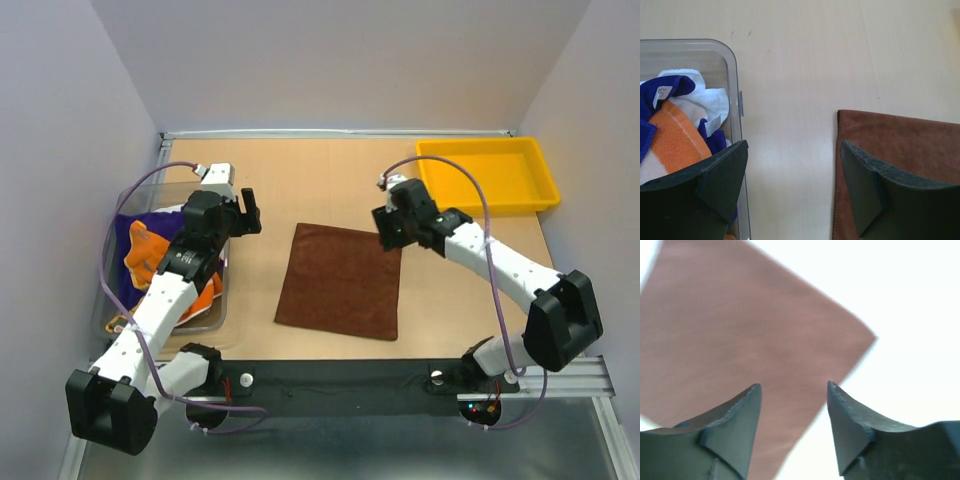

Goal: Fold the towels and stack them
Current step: Fold the towel

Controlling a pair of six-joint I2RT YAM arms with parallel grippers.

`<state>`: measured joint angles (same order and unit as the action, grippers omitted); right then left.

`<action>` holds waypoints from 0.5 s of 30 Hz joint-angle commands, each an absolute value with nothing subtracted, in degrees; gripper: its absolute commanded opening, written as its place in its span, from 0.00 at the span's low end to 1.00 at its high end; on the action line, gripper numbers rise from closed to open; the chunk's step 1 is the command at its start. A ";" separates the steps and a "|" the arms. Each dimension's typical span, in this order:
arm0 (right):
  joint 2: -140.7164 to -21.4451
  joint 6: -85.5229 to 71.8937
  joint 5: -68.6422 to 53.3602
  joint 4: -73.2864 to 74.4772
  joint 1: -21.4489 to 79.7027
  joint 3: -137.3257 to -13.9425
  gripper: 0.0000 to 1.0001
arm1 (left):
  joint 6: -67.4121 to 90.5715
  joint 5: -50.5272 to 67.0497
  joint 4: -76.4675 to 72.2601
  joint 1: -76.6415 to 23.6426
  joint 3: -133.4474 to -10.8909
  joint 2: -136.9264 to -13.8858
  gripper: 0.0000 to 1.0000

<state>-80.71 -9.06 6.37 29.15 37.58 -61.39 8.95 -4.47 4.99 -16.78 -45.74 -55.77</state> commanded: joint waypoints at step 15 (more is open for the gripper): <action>-103.26 17.40 -16.52 31.02 13.89 -74.09 0.53 | 6.86 -2.02 3.25 -16.61 -46.14 -58.18 0.85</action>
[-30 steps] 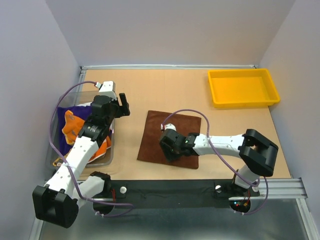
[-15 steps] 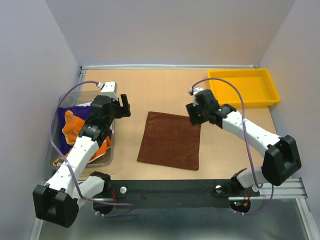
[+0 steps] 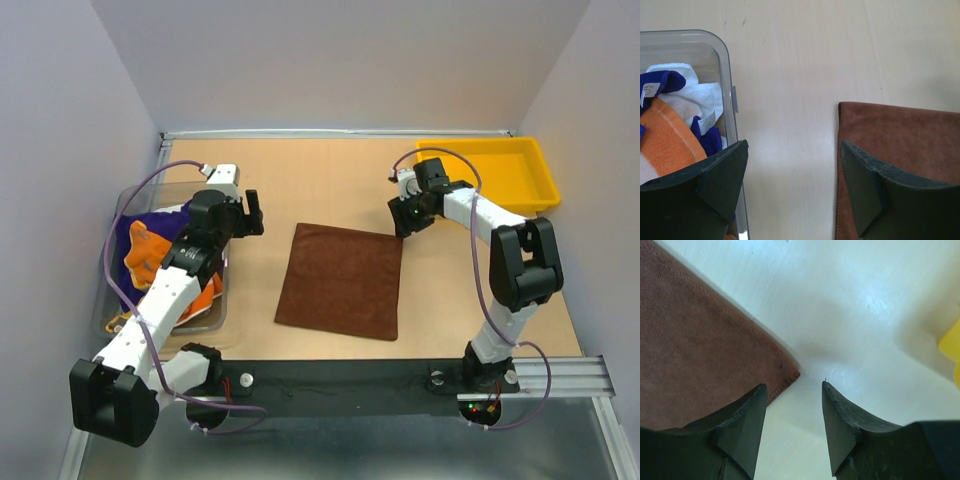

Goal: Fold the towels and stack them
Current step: Fold the towel

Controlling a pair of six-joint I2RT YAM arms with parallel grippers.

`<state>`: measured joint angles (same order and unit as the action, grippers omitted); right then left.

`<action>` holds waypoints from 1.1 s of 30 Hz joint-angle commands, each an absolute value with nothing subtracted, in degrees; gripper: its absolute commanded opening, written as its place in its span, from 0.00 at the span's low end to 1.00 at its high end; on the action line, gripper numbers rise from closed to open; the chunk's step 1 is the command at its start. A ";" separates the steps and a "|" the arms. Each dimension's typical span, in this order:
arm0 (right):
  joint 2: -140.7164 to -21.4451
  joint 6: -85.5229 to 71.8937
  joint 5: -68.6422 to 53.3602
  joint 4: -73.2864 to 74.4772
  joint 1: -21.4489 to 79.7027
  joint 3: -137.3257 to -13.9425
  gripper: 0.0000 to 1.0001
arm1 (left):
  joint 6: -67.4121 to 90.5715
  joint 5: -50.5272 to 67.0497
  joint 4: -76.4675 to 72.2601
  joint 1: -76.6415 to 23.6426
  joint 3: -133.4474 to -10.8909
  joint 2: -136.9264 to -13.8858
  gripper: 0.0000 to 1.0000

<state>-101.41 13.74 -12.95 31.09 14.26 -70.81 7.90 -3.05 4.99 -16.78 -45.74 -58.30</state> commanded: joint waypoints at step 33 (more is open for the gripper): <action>-114.77 34.45 -15.29 32.52 15.20 -83.75 0.01 | -12.81 11.25 12.03 -20.92 -69.58 -91.64 0.77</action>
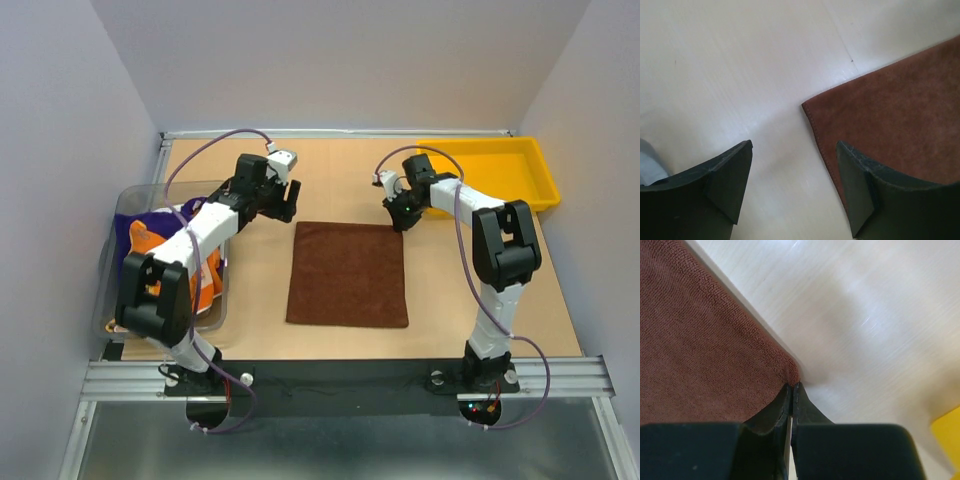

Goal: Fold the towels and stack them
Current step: Fold the towel

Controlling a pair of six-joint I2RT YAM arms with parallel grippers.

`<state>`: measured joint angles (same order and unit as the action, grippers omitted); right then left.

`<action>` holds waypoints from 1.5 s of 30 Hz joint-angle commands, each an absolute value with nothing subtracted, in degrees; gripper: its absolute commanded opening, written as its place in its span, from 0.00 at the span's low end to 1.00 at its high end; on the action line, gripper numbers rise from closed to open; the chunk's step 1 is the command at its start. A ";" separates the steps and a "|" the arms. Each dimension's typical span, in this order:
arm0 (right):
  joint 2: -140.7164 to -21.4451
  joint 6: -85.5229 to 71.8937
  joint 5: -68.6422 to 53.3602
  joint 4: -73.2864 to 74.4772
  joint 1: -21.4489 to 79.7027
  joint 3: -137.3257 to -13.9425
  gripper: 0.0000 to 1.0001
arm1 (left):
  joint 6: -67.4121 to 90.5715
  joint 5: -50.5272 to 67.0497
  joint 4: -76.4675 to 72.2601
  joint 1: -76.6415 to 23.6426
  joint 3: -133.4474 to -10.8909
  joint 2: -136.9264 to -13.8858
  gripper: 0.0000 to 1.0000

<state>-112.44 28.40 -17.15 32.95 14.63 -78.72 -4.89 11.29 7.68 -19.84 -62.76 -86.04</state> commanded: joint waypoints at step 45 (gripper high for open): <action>-119.18 36.47 -11.95 32.34 17.05 -86.22 0.01 | -20.48 17.31 29.88 -22.15 -89.04 -123.49 0.39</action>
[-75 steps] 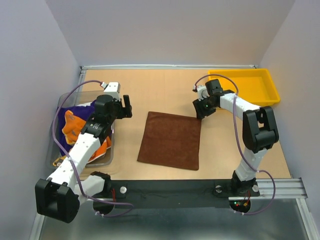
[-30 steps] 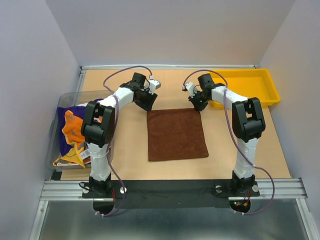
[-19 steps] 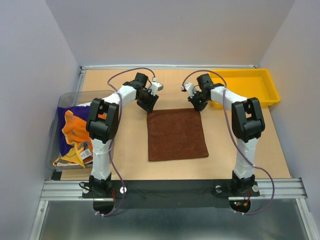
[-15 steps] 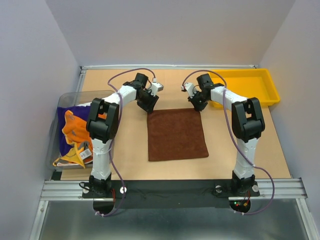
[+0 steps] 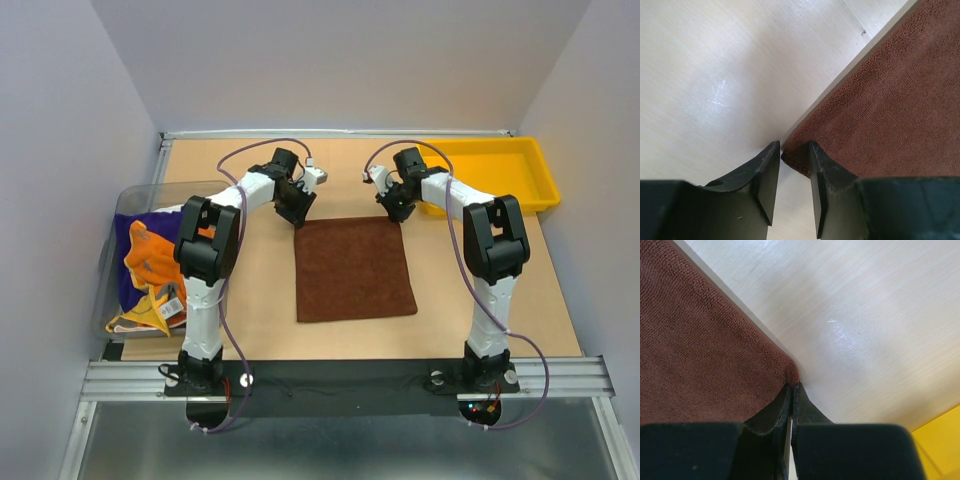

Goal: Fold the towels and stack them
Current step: Fold the towel

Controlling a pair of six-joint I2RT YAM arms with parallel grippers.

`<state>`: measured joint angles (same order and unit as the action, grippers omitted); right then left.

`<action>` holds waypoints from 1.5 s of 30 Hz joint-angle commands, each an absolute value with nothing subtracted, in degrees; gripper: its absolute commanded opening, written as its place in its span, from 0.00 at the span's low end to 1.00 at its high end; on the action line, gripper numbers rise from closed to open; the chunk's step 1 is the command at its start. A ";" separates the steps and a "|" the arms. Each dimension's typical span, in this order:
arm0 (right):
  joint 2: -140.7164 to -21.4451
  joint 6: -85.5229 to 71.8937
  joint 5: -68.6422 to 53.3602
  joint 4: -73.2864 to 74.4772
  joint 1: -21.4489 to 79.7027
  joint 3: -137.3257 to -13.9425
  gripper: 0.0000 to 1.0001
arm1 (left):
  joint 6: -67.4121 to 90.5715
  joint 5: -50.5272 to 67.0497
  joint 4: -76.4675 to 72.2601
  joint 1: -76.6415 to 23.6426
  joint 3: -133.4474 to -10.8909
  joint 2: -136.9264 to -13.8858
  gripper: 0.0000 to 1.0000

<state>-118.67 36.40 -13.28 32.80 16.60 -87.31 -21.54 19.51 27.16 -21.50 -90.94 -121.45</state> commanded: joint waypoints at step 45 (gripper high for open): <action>-95.37 23.47 -8.00 21.88 18.72 -72.70 0.01 | -7.83 12.48 8.17 -23.38 -68.39 -94.40 0.00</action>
<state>-100.51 26.52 -6.70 23.27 18.44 -76.88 -10.94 12.62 9.17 -22.44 -71.07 -99.94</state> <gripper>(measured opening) 0.027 0.029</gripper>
